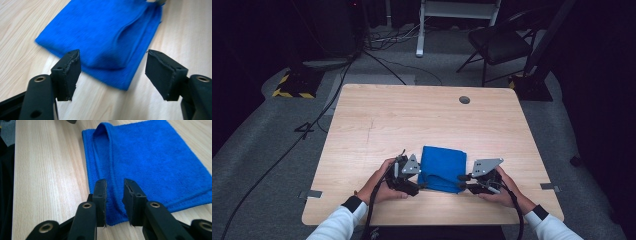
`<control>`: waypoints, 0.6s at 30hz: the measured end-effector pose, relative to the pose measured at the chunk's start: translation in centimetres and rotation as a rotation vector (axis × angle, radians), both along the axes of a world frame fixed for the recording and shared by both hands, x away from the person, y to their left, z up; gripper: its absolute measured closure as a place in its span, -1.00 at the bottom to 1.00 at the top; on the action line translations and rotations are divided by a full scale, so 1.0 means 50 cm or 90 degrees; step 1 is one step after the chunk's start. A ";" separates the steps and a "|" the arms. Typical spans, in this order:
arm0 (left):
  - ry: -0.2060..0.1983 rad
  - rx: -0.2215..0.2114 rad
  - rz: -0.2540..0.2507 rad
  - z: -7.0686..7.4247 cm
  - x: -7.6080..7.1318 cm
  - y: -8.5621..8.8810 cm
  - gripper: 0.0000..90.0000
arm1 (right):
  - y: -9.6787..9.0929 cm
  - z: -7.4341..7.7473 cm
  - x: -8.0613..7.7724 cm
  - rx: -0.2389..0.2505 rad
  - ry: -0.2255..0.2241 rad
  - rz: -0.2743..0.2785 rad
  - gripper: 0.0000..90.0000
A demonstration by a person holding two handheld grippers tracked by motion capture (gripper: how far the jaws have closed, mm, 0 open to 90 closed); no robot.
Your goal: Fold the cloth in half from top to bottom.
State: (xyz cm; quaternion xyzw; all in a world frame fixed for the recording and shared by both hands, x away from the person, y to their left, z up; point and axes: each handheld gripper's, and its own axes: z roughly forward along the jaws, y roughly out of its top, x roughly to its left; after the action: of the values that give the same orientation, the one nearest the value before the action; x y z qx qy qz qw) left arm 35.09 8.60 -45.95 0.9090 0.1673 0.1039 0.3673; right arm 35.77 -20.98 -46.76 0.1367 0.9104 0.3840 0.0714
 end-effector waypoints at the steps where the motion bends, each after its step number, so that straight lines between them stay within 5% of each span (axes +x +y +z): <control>1: -0.002 -0.002 -0.003 0.000 -0.002 -0.004 -0.36 | 0.001 -0.002 0.000 -0.004 0.000 0.000 0.62; 4: -0.004 0.003 0.001 -0.003 -0.001 -0.014 -0.31 | 0.003 -0.006 0.000 -0.007 0.001 -0.001 0.63; 12: -0.015 0.059 -0.043 -0.016 -0.002 -0.022 0.72 | 0.004 -0.018 -0.001 -0.019 0.010 0.004 0.61; 18: -0.003 0.059 -0.062 -0.022 -0.006 -0.004 0.95 | -0.002 -0.025 -0.006 -0.022 0.022 0.001 0.61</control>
State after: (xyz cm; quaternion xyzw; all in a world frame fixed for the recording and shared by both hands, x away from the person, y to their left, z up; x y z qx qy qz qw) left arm 34.80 8.39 -47.03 0.9318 0.1172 0.0957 0.3298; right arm 35.48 -21.06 -48.01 0.1413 0.9180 0.3661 0.0575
